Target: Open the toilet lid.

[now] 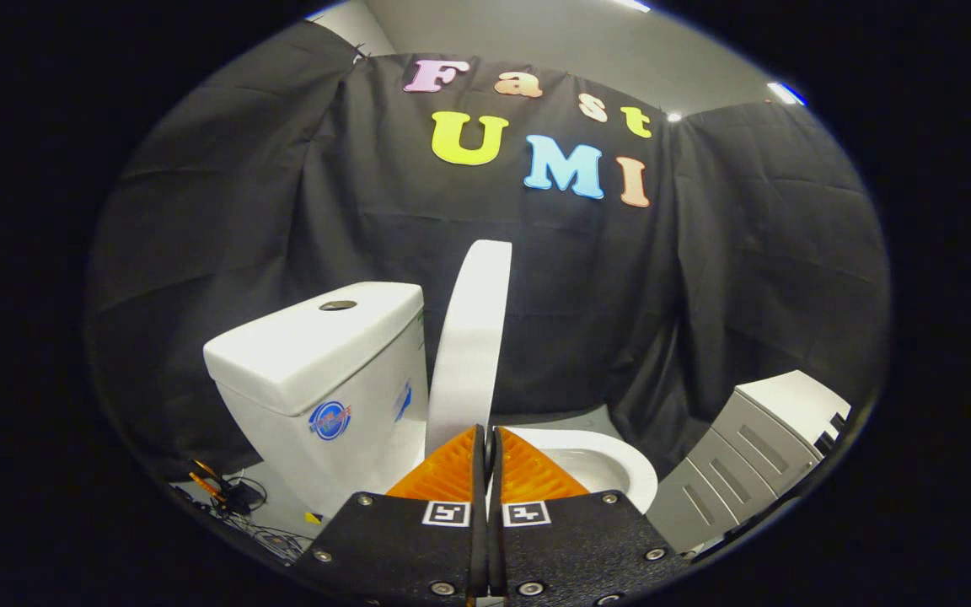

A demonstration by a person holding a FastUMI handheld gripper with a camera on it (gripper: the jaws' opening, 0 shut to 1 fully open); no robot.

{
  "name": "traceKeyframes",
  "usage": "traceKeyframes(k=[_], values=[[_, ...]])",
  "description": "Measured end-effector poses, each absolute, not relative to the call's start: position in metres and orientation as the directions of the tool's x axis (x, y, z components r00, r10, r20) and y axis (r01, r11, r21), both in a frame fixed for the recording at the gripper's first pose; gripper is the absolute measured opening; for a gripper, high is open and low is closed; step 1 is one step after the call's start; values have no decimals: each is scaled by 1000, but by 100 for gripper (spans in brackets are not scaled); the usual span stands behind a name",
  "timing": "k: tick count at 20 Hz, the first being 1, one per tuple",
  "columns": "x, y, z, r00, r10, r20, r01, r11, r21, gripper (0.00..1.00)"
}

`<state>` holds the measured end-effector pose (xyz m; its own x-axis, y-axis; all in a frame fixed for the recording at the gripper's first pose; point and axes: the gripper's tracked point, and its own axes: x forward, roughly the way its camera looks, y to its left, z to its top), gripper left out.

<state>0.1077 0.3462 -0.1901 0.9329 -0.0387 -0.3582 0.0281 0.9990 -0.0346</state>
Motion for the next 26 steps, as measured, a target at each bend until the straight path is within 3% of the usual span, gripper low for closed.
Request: traceKeyframes(k=[9,21,25,26], values=[[117,403,-186,932,94,-351,-105,994,-15,0],[114,411,-186,931,123,-344,-135,991,-12,0],[115,416,-186,922,165,-351,-164,986,32,4],[115,416,-187,921,175,-348,-168,984,50,8]])
